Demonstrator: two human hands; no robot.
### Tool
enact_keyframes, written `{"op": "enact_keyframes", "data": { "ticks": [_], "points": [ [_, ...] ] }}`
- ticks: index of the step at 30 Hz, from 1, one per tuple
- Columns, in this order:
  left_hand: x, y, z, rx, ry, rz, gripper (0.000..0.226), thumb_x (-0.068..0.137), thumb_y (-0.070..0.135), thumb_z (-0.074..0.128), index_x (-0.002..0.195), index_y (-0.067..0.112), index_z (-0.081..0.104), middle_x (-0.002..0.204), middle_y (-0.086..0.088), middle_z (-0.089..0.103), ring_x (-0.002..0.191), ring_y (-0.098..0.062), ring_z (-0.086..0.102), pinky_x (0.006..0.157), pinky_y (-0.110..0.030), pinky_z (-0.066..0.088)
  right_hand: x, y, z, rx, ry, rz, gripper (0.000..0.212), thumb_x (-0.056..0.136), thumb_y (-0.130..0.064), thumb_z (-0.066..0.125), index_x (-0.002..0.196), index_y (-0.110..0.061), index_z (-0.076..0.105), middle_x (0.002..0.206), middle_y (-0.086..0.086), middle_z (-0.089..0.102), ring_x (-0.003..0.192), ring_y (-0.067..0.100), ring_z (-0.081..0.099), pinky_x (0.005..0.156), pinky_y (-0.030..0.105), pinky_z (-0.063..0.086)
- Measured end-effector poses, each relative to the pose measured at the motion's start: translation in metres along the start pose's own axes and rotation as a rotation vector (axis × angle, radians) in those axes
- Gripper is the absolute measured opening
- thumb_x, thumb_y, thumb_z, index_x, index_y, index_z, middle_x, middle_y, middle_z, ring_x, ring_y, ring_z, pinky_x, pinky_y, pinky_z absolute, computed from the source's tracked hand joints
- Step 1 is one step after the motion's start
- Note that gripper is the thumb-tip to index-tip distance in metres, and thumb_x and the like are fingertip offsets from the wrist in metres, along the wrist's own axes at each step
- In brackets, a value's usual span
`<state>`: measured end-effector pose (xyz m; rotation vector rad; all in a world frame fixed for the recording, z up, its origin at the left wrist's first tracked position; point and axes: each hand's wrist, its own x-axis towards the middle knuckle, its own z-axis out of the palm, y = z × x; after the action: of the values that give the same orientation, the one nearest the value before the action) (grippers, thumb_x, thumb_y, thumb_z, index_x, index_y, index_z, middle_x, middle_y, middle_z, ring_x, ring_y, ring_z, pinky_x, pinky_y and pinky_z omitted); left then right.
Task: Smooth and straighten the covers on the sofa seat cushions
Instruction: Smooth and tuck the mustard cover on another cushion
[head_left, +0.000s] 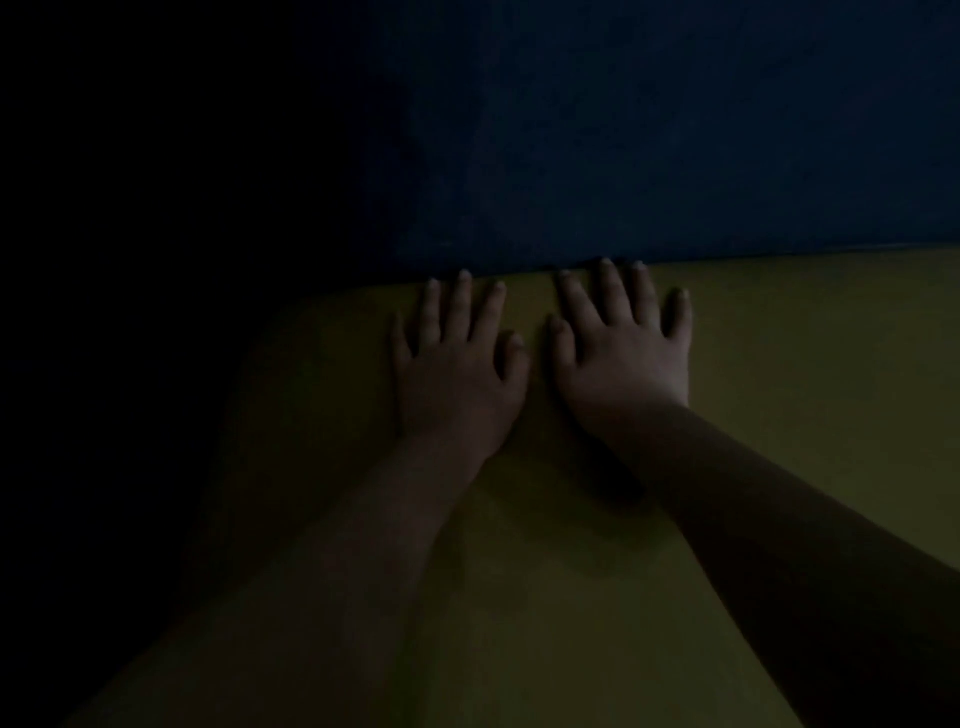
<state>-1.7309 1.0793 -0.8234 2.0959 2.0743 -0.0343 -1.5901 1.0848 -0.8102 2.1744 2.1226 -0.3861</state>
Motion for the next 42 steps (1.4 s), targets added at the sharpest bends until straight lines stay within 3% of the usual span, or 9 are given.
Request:
{"op": "enact_keyframes", "data": {
  "ticks": [5,10,15,20,24,27,30,34,42],
  "points": [
    [0.004,0.006,-0.011,0.002,-0.079,-0.052,0.056,0.099,0.047,0.023,0.152,0.039,0.004,0.162,0.007,-0.008,0.148,-0.020,-0.011,0.117,-0.054,-0.004,-0.001,0.011,-0.015,-0.032,-0.058,-0.046,0.059,0.099,-0.055,0.008,0.152,-0.036,-0.007,0.161,0.002,-0.013,0.146,0.025,-0.019,0.111,0.062,-0.014],
    [0.008,0.054,-0.023,-0.093,0.038,0.039,0.055,0.101,0.043,0.023,0.152,0.038,0.003,0.160,0.008,-0.016,0.147,-0.020,-0.018,0.116,-0.053,-0.008,-0.011,0.066,-0.048,-0.023,0.154,0.028,0.058,0.100,-0.049,0.012,0.151,-0.034,-0.013,0.159,0.004,-0.022,0.143,0.027,-0.027,0.112,0.060,-0.014],
    [0.009,0.110,-0.002,-0.041,-0.007,0.185,0.054,0.100,0.047,0.017,0.152,0.039,0.006,0.161,0.010,-0.009,0.148,-0.017,-0.011,0.117,-0.049,-0.004,-0.010,0.108,-0.021,-0.030,-0.022,0.049,0.057,0.098,-0.050,0.009,0.152,-0.037,-0.007,0.161,0.002,-0.012,0.147,0.023,-0.016,0.116,0.056,-0.006],
    [0.009,0.108,0.009,0.031,0.010,0.184,0.062,0.091,0.051,0.012,0.151,0.039,0.013,0.162,0.010,0.005,0.149,-0.018,0.001,0.117,-0.051,0.005,-0.007,0.114,-0.015,0.011,0.012,0.005,0.057,0.099,-0.050,0.009,0.153,-0.036,-0.003,0.162,0.002,-0.008,0.147,0.024,-0.013,0.115,0.056,-0.007],
    [0.009,0.119,0.002,0.010,-0.028,0.131,0.053,0.098,0.043,0.021,0.150,0.034,0.019,0.162,0.008,0.005,0.149,-0.019,-0.001,0.118,-0.052,0.004,-0.009,0.134,-0.026,0.068,-0.014,-0.077,0.055,0.100,-0.051,0.010,0.152,-0.037,-0.002,0.162,-0.001,-0.012,0.147,0.021,-0.014,0.116,0.053,-0.008],
    [0.015,0.160,-0.009,-0.085,-0.001,0.104,0.049,0.101,0.042,0.022,0.150,0.032,0.019,0.162,0.007,-0.001,0.148,-0.018,-0.009,0.117,-0.051,-0.004,-0.008,0.177,-0.048,0.083,0.112,-0.097,0.055,0.101,-0.048,0.014,0.153,-0.036,0.000,0.161,-0.001,-0.014,0.146,0.020,-0.017,0.117,0.052,-0.008],
    [0.018,0.215,-0.010,-0.191,0.091,0.230,0.052,0.100,0.045,0.018,0.151,0.034,0.018,0.162,0.008,0.000,0.148,-0.016,-0.007,0.117,-0.046,-0.005,-0.009,0.227,-0.059,0.118,0.257,0.009,0.055,0.101,-0.044,0.021,0.153,-0.035,0.004,0.162,0.001,-0.009,0.147,0.021,-0.014,0.118,0.050,-0.005],
    [0.000,0.238,0.022,-0.013,0.039,0.332,0.059,0.094,0.052,0.017,0.151,0.039,0.016,0.162,0.008,0.008,0.149,-0.018,0.004,0.118,-0.048,0.005,-0.017,0.263,-0.037,0.063,0.030,0.173,0.056,0.098,-0.053,0.010,0.151,-0.040,-0.002,0.162,-0.001,-0.007,0.148,0.022,-0.012,0.116,0.056,-0.004],
    [0.011,0.272,0.004,-0.081,-0.034,0.147,0.047,0.098,0.042,0.029,0.144,0.031,0.030,0.155,0.001,0.022,0.143,-0.023,0.016,0.116,-0.049,0.011,-0.013,0.279,-0.057,0.123,0.029,0.115,0.053,0.101,-0.047,0.018,0.151,-0.030,0.018,0.161,0.001,0.010,0.148,0.023,0.001,0.117,0.055,0.003]
  ]
}}
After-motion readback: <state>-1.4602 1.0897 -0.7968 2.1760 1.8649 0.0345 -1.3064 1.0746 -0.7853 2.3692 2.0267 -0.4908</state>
